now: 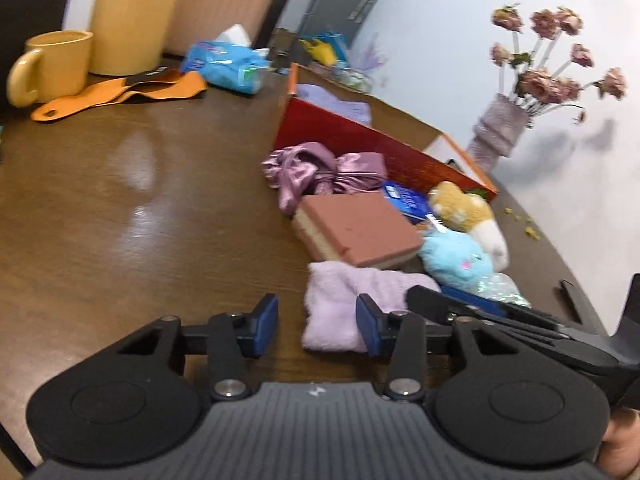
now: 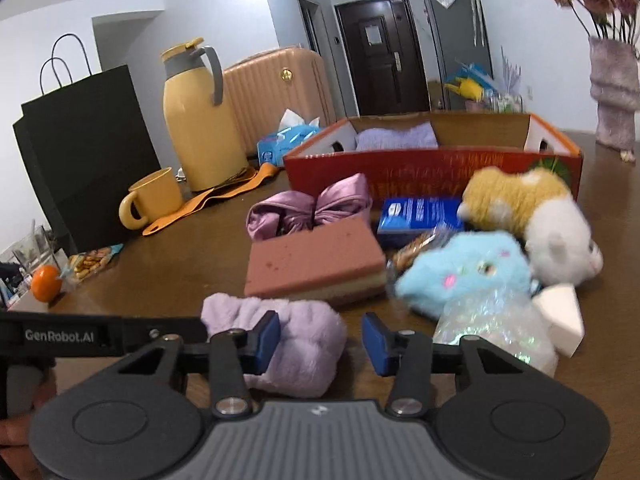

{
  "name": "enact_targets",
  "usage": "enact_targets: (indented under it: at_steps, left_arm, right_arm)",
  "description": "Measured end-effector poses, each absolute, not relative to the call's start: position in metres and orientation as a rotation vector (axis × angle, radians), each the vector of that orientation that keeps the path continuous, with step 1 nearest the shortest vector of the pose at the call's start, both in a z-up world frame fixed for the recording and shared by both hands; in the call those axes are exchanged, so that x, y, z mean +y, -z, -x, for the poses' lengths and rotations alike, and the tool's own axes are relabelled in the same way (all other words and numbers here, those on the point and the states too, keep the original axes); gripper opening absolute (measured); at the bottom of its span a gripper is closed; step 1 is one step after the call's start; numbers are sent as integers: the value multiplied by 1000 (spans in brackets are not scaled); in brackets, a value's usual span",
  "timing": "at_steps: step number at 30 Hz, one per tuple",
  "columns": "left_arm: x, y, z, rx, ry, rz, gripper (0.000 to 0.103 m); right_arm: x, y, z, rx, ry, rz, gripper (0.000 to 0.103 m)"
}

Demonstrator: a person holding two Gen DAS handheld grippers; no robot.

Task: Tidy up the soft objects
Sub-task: 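Carry the pink sock with the left tool into the box beside the purple sock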

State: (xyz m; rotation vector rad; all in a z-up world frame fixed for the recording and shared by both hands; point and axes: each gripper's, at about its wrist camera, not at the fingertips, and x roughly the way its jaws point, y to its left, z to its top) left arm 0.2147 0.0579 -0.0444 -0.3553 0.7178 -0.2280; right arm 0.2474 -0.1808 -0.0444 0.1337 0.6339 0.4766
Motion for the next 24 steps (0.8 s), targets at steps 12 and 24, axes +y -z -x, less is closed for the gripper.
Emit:
enact_targets:
  at_steps: [12,24]
  left_arm:
    - [48,31,-213,716,314,359,17]
    - [11,-66,-302,555,437,266,16]
  right_arm:
    - [-186,36,-233,632,-514,-180,21]
    - [-233,-57,-297,457,-512,-199,20]
